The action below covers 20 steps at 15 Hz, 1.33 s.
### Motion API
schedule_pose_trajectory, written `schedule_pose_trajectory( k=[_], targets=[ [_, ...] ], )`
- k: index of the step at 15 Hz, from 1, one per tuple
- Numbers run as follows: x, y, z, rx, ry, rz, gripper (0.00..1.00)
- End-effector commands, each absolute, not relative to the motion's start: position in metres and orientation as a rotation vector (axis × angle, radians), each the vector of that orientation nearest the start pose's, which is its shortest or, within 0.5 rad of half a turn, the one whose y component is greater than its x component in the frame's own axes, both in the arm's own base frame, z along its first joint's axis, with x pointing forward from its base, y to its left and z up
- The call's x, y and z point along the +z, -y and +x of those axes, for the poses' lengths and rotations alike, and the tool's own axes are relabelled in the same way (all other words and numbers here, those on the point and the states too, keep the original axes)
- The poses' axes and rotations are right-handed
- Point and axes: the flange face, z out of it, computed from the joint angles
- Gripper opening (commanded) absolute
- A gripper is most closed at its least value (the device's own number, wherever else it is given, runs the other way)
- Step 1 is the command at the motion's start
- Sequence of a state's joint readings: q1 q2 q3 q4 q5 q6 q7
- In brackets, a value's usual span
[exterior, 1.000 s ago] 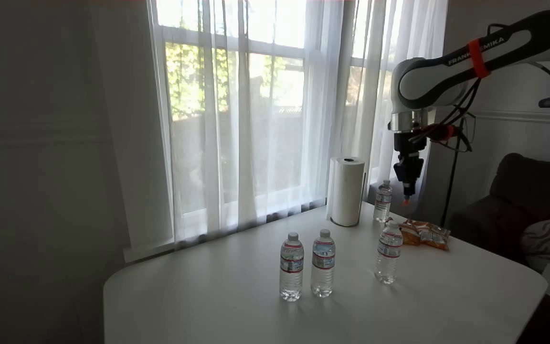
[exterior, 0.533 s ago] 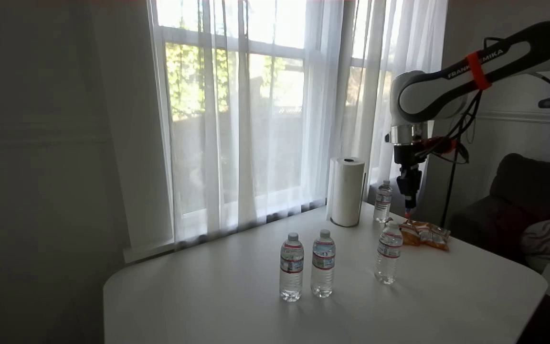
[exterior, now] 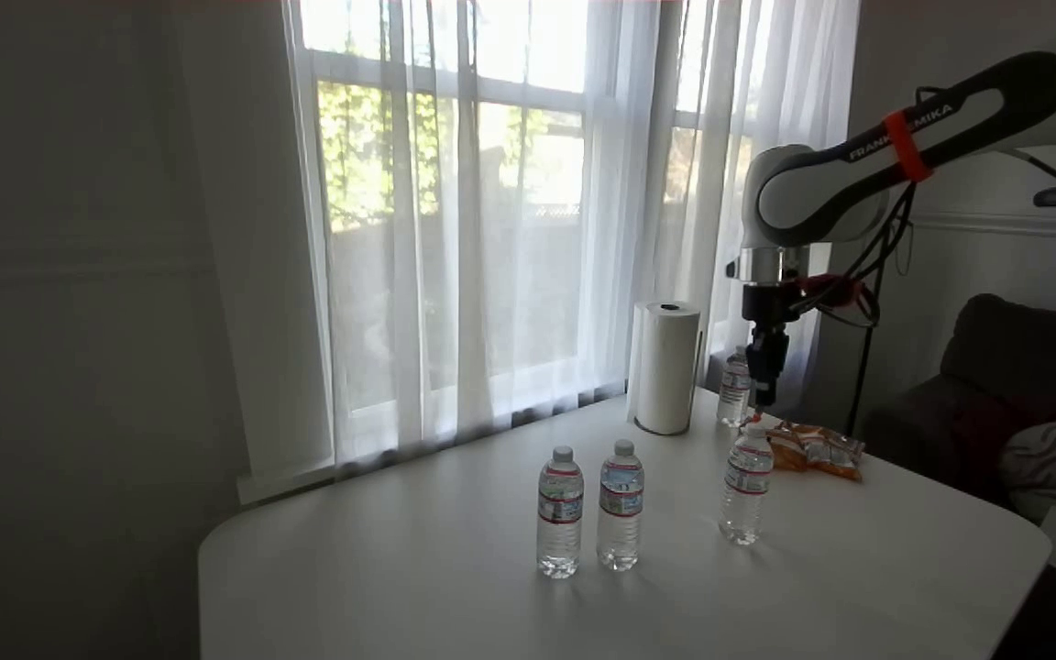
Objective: Pick up the water bottle to the far right and move it to the left, pick up the small orange toy and put it on top of the rightmost water bottle
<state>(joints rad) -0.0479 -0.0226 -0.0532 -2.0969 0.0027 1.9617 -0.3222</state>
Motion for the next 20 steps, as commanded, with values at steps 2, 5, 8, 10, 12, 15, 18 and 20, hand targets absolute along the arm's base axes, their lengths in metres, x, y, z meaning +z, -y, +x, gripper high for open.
schedule_pose_trajectory(
  k=[2,5,8,10,12,15,18,20],
  targets=[
    [0.413,0.042,0.525,0.138,0.395,-3.054,0.04],
    [0.412,0.041,0.527,0.131,0.414,-3.06,0.04],
    [0.416,0.041,0.526,0.122,0.437,-3.063,0.04],
    [0.418,0.042,0.524,0.131,0.446,-3.071,0.04],
    [0.418,0.043,0.523,0.148,0.448,-3.073,0.04],
    [0.419,0.044,0.522,0.159,0.448,-3.081,0.04],
    [0.422,0.045,0.521,0.166,0.454,-3.092,0.04],
    [0.422,0.044,0.52,0.174,0.459,-3.094,0.04]
  ],
)
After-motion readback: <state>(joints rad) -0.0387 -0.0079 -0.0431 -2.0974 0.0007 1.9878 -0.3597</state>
